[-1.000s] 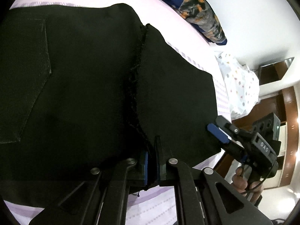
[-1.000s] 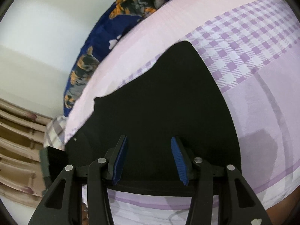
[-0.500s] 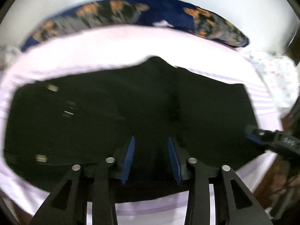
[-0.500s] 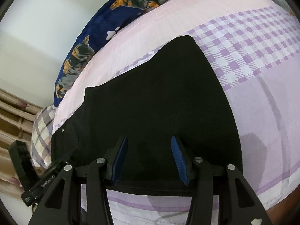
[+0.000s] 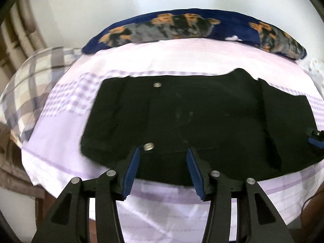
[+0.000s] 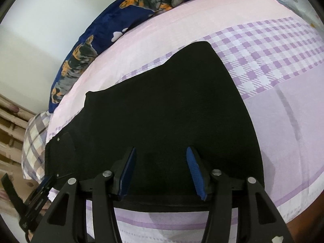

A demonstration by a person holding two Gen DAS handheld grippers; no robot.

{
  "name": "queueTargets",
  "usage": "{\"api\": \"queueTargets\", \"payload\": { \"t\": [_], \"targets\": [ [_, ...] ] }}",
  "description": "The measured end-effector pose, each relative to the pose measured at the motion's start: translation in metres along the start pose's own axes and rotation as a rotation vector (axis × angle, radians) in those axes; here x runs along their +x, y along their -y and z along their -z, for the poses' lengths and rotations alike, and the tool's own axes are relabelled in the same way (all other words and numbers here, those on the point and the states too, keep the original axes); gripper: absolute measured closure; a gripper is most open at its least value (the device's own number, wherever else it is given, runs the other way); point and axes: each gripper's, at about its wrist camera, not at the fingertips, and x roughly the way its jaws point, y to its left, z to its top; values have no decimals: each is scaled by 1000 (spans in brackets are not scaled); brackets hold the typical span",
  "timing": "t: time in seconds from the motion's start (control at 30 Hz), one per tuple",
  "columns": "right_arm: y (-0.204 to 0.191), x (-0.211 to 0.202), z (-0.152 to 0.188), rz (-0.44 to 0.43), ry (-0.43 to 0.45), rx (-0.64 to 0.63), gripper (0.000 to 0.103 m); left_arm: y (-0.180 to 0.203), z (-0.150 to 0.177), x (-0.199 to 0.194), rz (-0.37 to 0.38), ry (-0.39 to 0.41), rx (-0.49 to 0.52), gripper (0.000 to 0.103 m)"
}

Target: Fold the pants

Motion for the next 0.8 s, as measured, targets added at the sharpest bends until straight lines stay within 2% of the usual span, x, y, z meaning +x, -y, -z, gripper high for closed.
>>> {"api": "queueTargets", "payload": {
  "t": [0.07, 0.13, 0.3, 0.37, 0.5, 0.63, 0.8],
  "targets": [
    [-6, 1, 1, 22, 3, -10, 47, -12, 4, -1, 8, -5, -31, 53],
    [-11, 3, 2, 39, 5, -18, 46, -26, 9, -4, 53, -5, -68, 53],
    [-26, 9, 7, 56, -4, -55, 46, -74, 21, -2, 274, -25, -287, 53],
    [-32, 11, 9, 57, -10, -61, 46, -97, 28, 3, 342, -37, -390, 53],
    [-43, 16, 12, 55, -24, -74, 42, -123, 40, 14, 450, -58, -517, 53],
    [-62, 23, 15, 45, -42, -98, 42, -139, 49, 28, 536, -71, -623, 53],
    [-82, 31, 21, 58, -59, -151, 37, -147, 51, 40, 569, -64, -672, 53]
  ]
}}
